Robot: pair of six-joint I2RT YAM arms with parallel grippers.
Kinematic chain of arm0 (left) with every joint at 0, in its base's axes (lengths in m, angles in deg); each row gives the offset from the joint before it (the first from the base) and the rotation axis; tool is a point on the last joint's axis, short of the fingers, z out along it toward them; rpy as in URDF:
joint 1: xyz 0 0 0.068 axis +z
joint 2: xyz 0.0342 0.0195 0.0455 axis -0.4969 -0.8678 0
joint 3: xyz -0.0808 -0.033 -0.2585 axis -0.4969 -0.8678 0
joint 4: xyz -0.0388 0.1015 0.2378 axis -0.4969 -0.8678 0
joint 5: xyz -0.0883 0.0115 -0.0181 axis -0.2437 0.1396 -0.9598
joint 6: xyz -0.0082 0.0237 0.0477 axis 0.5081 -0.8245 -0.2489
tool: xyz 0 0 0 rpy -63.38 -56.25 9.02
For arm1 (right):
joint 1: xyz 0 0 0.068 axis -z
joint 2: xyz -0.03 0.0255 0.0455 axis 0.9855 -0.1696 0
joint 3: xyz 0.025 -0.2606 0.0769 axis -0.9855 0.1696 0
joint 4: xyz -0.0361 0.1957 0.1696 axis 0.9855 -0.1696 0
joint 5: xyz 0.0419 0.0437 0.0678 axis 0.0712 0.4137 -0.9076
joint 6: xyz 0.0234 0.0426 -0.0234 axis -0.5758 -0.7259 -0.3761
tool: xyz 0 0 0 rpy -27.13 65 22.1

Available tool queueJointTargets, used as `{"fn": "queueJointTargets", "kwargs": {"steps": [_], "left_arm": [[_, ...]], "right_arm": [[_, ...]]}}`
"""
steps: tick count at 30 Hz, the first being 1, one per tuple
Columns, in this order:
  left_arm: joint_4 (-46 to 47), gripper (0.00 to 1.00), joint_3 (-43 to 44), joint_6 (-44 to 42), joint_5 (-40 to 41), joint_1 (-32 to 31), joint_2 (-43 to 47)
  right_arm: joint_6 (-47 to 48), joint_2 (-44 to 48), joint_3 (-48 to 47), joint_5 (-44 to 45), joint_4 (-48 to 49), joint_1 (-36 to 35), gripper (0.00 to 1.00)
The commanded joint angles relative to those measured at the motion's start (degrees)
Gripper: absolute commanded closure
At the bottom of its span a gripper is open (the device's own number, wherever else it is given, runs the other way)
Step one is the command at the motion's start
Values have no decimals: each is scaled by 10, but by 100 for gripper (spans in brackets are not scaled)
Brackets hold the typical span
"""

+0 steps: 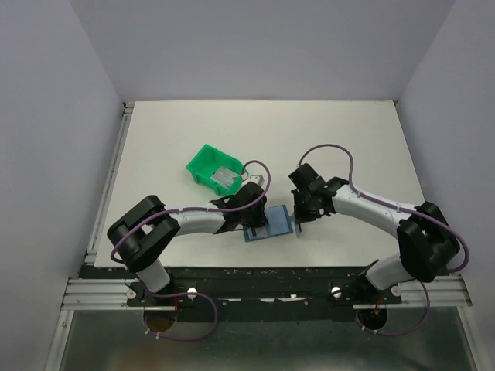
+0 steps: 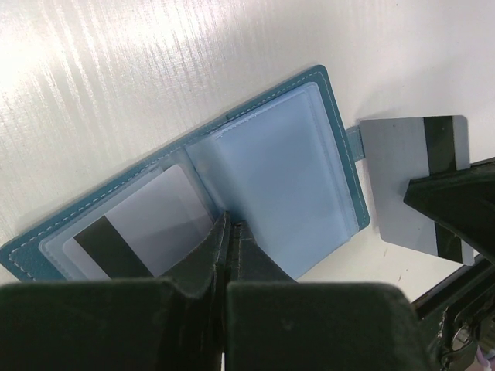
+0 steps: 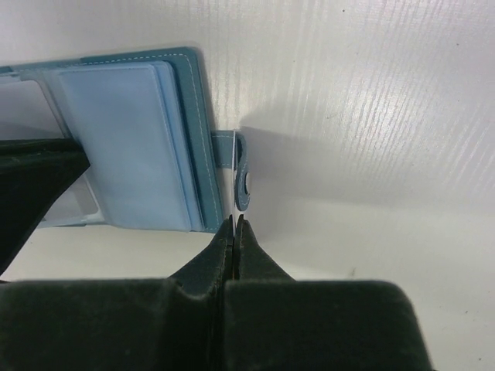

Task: Put the credit cards into the card holder
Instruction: Turn over the card slot in the card holder.

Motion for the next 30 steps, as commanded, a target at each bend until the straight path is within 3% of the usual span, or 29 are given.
{"fn": "queueJointTargets", "kwargs": {"steps": [1,10,30], "left_arm": [[-72,100,-6,-18,-4,-1,-27],[-65,100,-7,-16,-9,-1,-31],[-60,100,-14,-11,-11,-1,-34]], "right_arm": [[3,37,-7,7,-4,0,100],[8,33,-41,-20,-9,0,100],[17,-33,-20,-52,33,0,100]]}}
